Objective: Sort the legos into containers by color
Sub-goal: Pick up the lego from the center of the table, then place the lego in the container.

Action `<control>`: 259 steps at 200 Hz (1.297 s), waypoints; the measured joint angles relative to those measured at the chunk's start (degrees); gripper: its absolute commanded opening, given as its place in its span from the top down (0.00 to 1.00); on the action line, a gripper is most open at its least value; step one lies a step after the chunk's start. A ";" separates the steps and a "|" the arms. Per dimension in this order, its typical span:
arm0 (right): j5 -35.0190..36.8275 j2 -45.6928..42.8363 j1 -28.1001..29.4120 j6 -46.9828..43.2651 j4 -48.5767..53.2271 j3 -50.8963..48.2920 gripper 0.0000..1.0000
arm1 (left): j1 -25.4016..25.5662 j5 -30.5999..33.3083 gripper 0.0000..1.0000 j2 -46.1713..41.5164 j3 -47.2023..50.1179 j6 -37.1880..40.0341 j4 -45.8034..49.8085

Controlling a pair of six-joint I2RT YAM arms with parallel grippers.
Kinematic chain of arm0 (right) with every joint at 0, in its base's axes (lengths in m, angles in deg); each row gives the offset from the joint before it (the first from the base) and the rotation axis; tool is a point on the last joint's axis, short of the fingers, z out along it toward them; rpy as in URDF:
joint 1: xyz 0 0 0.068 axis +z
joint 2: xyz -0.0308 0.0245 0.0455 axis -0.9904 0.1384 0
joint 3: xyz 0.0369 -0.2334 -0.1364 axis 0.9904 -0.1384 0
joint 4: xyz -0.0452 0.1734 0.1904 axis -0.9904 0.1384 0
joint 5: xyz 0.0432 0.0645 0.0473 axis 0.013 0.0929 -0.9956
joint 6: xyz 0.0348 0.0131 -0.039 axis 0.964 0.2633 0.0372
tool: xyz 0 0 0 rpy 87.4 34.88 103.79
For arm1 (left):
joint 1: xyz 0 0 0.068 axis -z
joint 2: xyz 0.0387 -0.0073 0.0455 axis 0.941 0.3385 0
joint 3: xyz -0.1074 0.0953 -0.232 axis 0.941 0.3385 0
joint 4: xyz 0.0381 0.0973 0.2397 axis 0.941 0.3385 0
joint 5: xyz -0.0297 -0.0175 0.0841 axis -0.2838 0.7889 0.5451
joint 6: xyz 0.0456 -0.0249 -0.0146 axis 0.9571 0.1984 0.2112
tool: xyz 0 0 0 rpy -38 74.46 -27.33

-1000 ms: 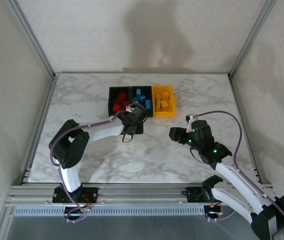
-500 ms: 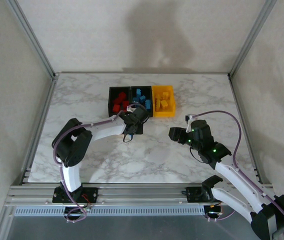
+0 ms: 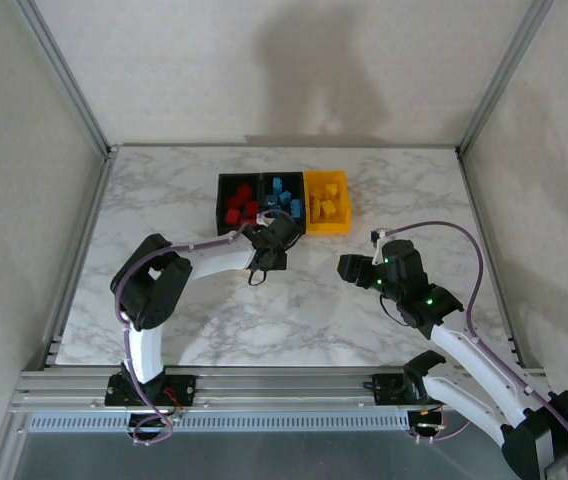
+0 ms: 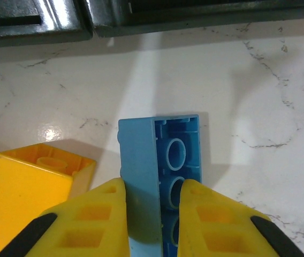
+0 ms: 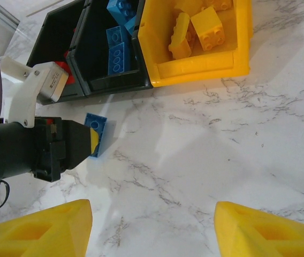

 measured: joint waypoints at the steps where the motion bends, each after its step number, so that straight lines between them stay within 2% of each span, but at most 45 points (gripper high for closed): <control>1: 0.00 0.00 0.00 0.00 0.00 0.00 0.38 | 0.00 -0.02 0.91 0.00 -0.02 0.00 0.02; 24: 0.02 -0.02 0.00 0.00 0.02 0.00 0.38 | 0.00 -0.09 0.95 0.33 -0.61 0.00 0.07; 68: 0.04 -0.20 0.00 -0.02 0.20 0.00 0.38 | -0.02 -0.07 0.94 0.31 -3.89 0.46 2.95; 128: -0.04 -0.26 0.00 0.28 0.17 0.00 0.39 | -2.93 -0.02 0.93 1.05 -18.95 2.60 6.95; 185: -0.94 -1.92 0.07 1.51 0.17 0.00 0.38 | -7.08 0.00 0.90 12.85 -36.13 4.55 9.70; 236: -0.85 -3.04 0.07 1.68 0.44 0.00 0.38 | -7.91 -0.07 0.87 22.12 -45.46 5.40 14.21; 259: -0.83 -3.41 0.17 1.68 0.68 0.00 0.38 | -8.02 -0.04 0.77 23.45 -46.64 5.40 15.10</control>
